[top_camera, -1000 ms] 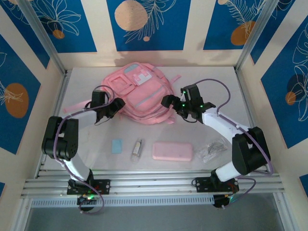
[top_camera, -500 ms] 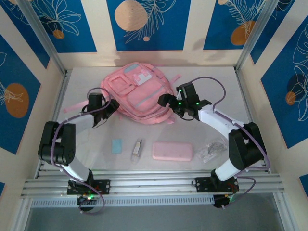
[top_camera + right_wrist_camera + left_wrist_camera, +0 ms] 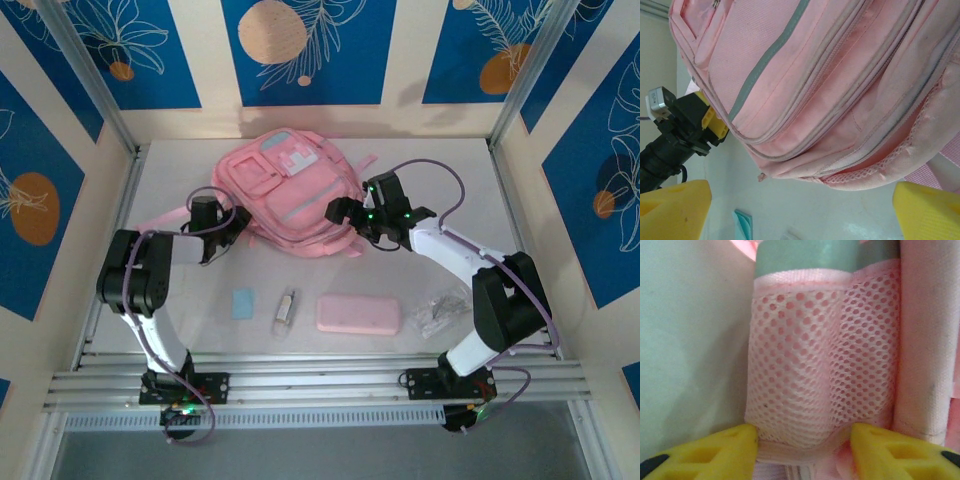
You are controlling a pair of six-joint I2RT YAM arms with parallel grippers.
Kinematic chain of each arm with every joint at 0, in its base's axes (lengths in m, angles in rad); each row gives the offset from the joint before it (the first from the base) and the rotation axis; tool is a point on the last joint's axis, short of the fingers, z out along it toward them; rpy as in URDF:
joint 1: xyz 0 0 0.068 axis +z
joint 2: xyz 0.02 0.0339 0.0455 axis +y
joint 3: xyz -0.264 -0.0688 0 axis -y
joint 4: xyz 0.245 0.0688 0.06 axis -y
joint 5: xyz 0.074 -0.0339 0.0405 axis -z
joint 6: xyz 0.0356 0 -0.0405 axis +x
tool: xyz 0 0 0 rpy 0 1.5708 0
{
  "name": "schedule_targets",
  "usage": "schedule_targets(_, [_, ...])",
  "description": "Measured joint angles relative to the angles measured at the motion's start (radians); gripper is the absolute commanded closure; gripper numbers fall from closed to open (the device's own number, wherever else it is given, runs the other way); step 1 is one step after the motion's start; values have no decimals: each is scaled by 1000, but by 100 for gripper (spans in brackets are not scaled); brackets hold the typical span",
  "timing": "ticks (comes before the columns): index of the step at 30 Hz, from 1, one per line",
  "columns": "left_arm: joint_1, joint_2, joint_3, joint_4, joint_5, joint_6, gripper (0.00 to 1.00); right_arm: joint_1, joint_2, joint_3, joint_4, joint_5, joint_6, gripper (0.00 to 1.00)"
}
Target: Pack the student bag
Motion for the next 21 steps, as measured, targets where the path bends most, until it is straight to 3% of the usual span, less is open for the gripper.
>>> schedule_targets(5, [1,30,19,28,15,-1,55,2,0,0,-2,2,-2,7])
schedule_targets(13, [-5,65,42,68,58,-33,100,9,0,0,-2,11,-2,7])
schedule_targets(21, [-12,56,28,99,66,-76,100,35,-6,1,-4,9,-15,15])
